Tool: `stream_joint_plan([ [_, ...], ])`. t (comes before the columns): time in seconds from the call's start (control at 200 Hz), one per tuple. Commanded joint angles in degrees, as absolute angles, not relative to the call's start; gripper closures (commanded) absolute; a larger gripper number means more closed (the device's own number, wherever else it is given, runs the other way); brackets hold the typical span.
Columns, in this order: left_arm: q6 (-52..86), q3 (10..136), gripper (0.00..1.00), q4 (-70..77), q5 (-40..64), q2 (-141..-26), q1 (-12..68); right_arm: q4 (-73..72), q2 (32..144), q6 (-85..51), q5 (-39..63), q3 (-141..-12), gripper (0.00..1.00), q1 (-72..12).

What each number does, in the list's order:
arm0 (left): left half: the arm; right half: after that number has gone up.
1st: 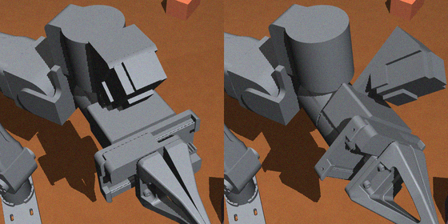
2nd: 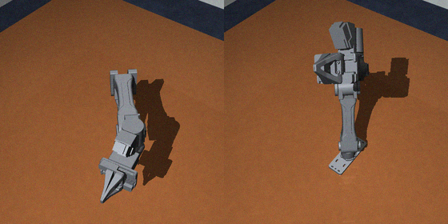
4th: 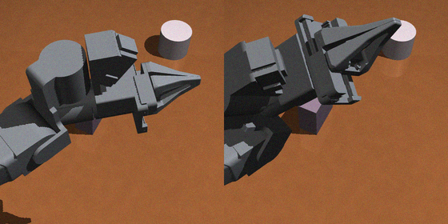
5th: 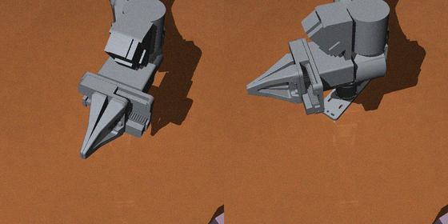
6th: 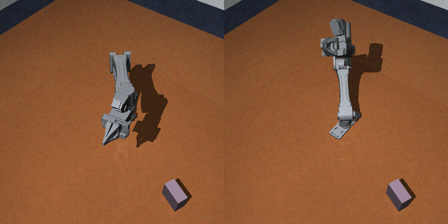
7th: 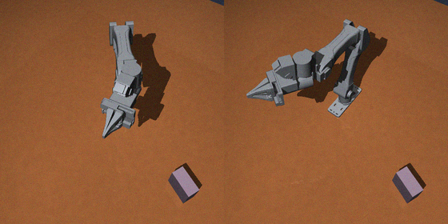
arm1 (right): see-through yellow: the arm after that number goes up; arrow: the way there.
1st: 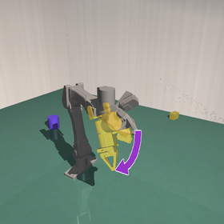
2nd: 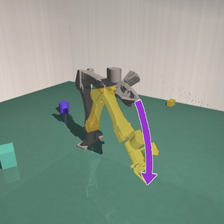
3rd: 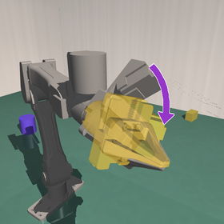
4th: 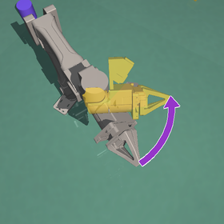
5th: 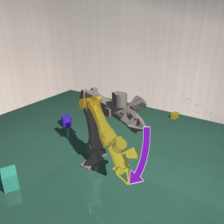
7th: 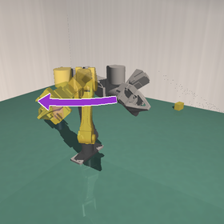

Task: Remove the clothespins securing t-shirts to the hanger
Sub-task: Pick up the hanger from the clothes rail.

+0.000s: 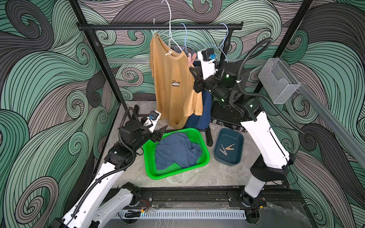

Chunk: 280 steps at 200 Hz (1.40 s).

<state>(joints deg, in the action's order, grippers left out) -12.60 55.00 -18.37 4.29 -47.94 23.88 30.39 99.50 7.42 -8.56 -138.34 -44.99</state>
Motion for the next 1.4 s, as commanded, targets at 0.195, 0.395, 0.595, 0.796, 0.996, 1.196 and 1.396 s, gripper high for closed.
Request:
stream_joint_plan([
  [0.195,-13.44,57.22,0.21,-20.09,2.04,-46.23,24.08,24.57,90.25,5.71,-7.07,-125.14,1.00,-47.38],
  [0.395,-14.06,57.30,0.20,-21.16,0.25,-45.17,24.09,25.06,85.17,6.24,-3.84,-119.69,1.00,-48.36],
  [0.595,-11.88,57.72,0.20,-22.44,-2.02,-45.27,23.65,26.08,79.02,6.76,0.41,-114.92,1.00,-48.96],
  [0.796,-10.71,55.15,0.20,-21.24,-2.41,-44.15,23.47,25.86,73.53,9.04,1.72,-112.33,1.00,-48.96],
  [0.996,-10.66,54.23,0.20,-22.05,-3.54,-42.85,23.39,24.33,70.46,10.37,2.28,-112.24,1.00,-48.87],
  [1.196,-10.71,53.94,0.20,-23.20,-3.96,-42.28,23.24,19.69,68.86,9.57,3.33,-113.81,1.00,-48.87],
  [1.396,-10.64,53.09,0.20,-23.62,-4.11,-41.71,23.14,17.77,69.10,11.38,2.77,-117.84,1.00,-48.78],
])
